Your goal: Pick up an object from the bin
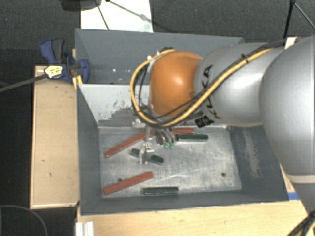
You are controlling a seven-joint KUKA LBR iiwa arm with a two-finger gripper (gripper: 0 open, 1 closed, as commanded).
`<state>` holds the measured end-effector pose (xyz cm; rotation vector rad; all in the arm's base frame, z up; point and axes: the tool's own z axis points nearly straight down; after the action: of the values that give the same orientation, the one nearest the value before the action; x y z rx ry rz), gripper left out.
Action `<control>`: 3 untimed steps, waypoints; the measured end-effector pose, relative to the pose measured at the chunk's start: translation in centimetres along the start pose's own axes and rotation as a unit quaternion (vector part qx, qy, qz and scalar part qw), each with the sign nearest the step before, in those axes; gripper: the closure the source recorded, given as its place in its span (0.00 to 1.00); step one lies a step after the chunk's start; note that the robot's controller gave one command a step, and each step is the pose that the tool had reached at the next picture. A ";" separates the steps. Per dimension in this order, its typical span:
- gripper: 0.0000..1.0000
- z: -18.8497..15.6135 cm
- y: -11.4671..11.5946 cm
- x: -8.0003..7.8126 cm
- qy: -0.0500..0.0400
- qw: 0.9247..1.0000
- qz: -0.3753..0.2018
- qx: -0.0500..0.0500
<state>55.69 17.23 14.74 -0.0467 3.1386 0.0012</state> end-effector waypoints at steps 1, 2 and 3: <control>0.00 6.8 2.4 -1.0 -0.001 0.995 -0.101 0.000; 1.00 7.3 -3.1 -0.9 -0.002 1.000 0.021 -0.001; 1.00 7.3 -3.1 -0.9 -0.001 1.000 0.022 -0.001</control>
Offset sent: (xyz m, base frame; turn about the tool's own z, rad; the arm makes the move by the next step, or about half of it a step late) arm 0.0072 -0.0311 -0.0774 0.0389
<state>56.66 14.19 7.40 0.0216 3.1360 0.0039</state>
